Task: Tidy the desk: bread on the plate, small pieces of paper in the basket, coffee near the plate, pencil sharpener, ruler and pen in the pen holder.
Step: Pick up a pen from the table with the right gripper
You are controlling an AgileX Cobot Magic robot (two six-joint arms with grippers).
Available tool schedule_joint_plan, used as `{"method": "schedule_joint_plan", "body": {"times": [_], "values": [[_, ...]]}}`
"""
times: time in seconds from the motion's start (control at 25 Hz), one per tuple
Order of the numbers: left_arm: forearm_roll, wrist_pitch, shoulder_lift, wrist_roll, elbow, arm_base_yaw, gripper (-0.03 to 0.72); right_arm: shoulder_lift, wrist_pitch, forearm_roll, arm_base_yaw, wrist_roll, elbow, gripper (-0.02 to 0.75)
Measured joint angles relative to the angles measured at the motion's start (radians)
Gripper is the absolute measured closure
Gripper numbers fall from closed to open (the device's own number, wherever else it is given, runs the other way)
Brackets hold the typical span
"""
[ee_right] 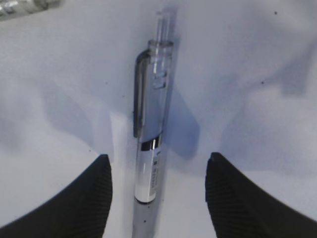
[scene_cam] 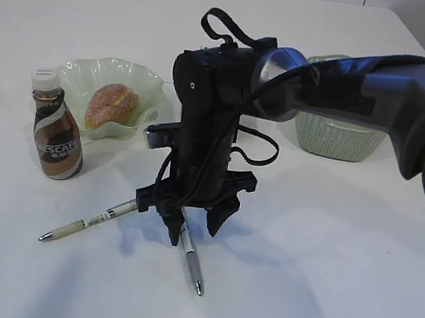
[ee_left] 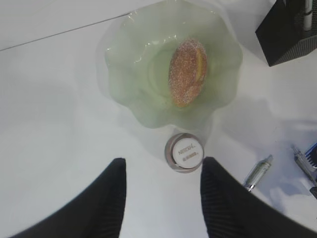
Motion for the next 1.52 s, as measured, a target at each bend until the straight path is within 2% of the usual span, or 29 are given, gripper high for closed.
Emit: {"method": "schedule_joint_plan", "body": {"times": [0.8,0.88,0.96,1.0,1.08,1.16,1.2,1.28,1.36,1.52], "values": [[0.03,0.0,0.0,0.0,0.0,0.0,0.347,0.031,-0.024,-0.016,0.0,0.0,-0.008,0.269],[0.034,0.0,0.0,0.0,0.0,0.0,0.347,0.034,-0.012,-0.034,0.0,0.0,-0.009,0.293],[0.035,0.0,0.0,0.0,0.0,0.0,0.347,0.034,-0.006,-0.038,0.0,0.0,-0.009,0.352],[0.035,0.0,0.0,0.0,0.0,0.0,0.347,0.034,-0.006,-0.038,0.0,0.0,-0.009,0.352],[0.035,0.0,0.0,0.0,0.0,0.0,0.347,0.034,-0.002,-0.038,0.0,0.0,-0.009,0.447],[0.036,0.0,0.0,0.0,0.0,0.0,0.347,0.034,-0.002,-0.038,0.0,0.0,-0.009,0.452],[0.036,0.0,0.0,0.0,0.0,0.0,0.347,0.034,0.0,-0.031,0.0,0.0,-0.009,0.54],[0.038,0.0,0.0,0.0,0.0,0.0,0.347,0.034,0.0,-0.027,0.0,0.0,-0.009,0.554],[0.038,0.0,0.0,0.0,0.0,0.0,0.347,0.034,0.002,-0.016,0.0,0.0,-0.009,0.614],[0.038,0.0,0.0,0.0,0.0,0.0,0.347,0.034,0.002,-0.013,0.0,0.0,-0.009,0.638]]}}
